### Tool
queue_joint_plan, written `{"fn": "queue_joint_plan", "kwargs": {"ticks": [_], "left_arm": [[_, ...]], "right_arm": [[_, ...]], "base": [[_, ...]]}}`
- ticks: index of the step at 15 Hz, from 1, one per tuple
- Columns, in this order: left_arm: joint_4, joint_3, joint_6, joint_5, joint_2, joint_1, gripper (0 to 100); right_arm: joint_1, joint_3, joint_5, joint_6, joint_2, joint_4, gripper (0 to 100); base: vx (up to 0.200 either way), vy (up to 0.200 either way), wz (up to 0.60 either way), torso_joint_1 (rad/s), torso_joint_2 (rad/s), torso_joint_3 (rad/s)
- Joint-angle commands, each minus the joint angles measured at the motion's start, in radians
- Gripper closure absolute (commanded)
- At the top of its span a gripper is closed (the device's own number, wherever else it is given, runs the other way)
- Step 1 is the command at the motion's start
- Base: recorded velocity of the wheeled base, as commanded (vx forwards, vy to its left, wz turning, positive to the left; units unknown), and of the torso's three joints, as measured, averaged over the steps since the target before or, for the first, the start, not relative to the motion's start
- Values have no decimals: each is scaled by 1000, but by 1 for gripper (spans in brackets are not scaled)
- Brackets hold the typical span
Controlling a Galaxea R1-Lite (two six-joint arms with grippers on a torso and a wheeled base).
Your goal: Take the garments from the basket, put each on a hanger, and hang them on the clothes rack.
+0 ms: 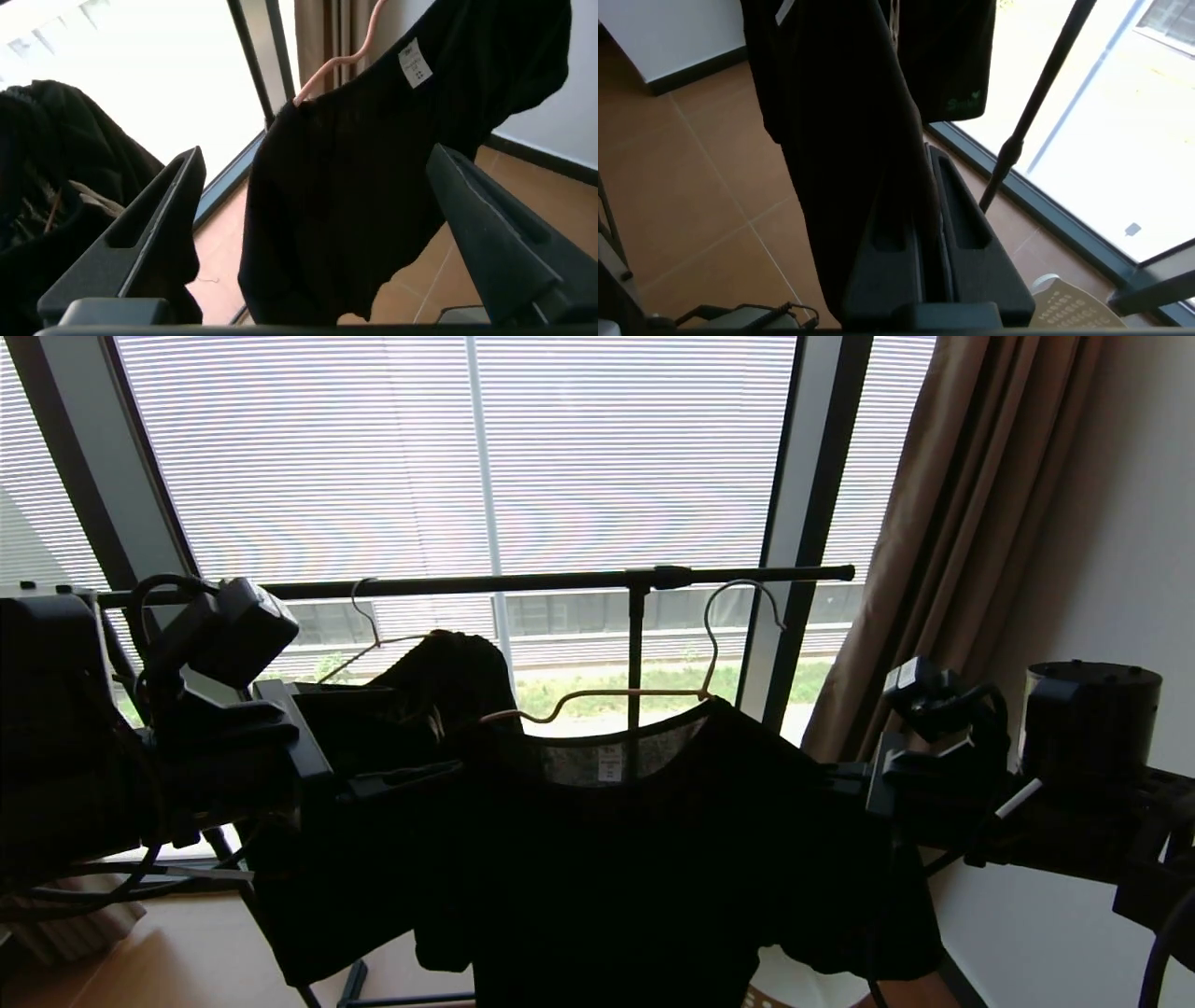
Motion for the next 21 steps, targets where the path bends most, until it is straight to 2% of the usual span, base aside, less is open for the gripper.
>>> {"fn": "queue_joint_plan", "kwargs": {"ticks": [1, 2, 4, 5, 9, 12, 17, 18, 21], "left_arm": [[1, -3, 40, -69, -1, 73, 0], [1, -15, 120, -129, 35, 128, 0], [3, -43, 241, -227, 96, 197, 0], [3, -46, 275, -250, 117, 199, 0], [-1, -61, 373, -249, 154, 170, 0], [-1, -66, 410, -249, 176, 148, 0], [-1, -76, 410, -236, 200, 108, 0], [-1, -78, 410, -199, 205, 105, 0], [-1, -86, 410, -184, 214, 105, 0]], "right_arm": [[0, -2, 15, 0, 18, 0, 100], [0, 1, 50, 0, 15, 0, 100], [-2, 4, 63, -3, 11, 0, 100], [-2, 5, 63, -5, 9, 0, 100], [0, 15, 64, -11, -2, 0, 100], [4, 21, 64, -28, -5, 0, 100], [12, 28, 64, -28, -31, 1, 100], [15, 30, 64, -28, -35, 1, 100], [17, 34, 64, -28, -40, 1, 100]], "base": [[0, 0, 0, 0, 0, 0], [0, 0, 0, 0, 0, 0], [0, 0, 0, 0, 0, 0], [0, 0, 0, 0, 0, 0], [0, 0, 0, 0, 0, 0], [0, 0, 0, 0, 0, 0], [0, 0, 0, 0, 0, 0], [0, 0, 0, 0, 0, 0], [0, 0, 0, 0, 0, 0]]}}
